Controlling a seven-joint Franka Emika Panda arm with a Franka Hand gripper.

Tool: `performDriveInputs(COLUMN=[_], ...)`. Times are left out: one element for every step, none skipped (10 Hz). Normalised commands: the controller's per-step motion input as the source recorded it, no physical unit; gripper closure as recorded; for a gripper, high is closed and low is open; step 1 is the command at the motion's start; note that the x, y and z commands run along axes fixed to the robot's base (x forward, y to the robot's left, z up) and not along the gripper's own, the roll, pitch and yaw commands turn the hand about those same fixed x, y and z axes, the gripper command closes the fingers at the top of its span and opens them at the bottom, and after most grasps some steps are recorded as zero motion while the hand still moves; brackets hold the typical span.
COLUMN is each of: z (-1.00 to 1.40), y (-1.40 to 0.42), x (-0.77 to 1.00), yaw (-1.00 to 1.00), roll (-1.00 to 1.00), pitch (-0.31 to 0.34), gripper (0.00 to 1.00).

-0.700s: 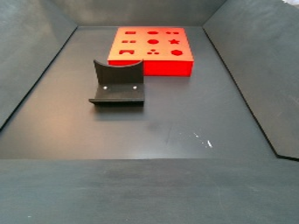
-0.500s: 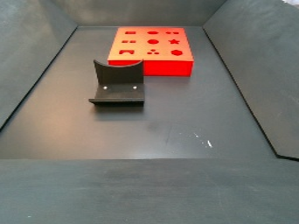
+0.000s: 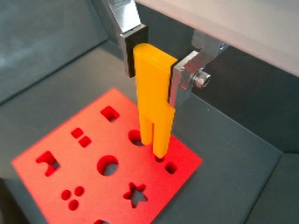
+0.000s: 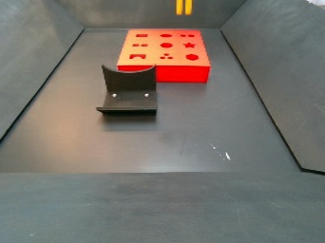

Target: Insert the square-circle object.

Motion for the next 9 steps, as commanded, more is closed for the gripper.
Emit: performDriveInputs(z=[-0.51,-0.53,-0.19,0.0,-0.04,-0.07,-0.27,-0.24,-0.23], y=[-0.1,-0.08,-0.1,-0.09,-0.09,-0.03,0.0,0.01,0.0], x=[0.0,0.0,0.0,0.0,0.0,0.0,0.0,0.0,0.0], yaw=[0.0,0.02,0.04,0.04,0.07,0.01,0.0,0.01,0.07], roll=[0.05,0.03,0.0,0.0,-0.02,-0.05,-0.17,-0.14,-0.1], pitch=[0.16,0.167,0.061,0.0,0.0,-0.059,-0.199,-0.193,-0.181], gripper=[1.0,1.0,1.0,1.0,1.0,1.0,1.0,1.0,1.0])
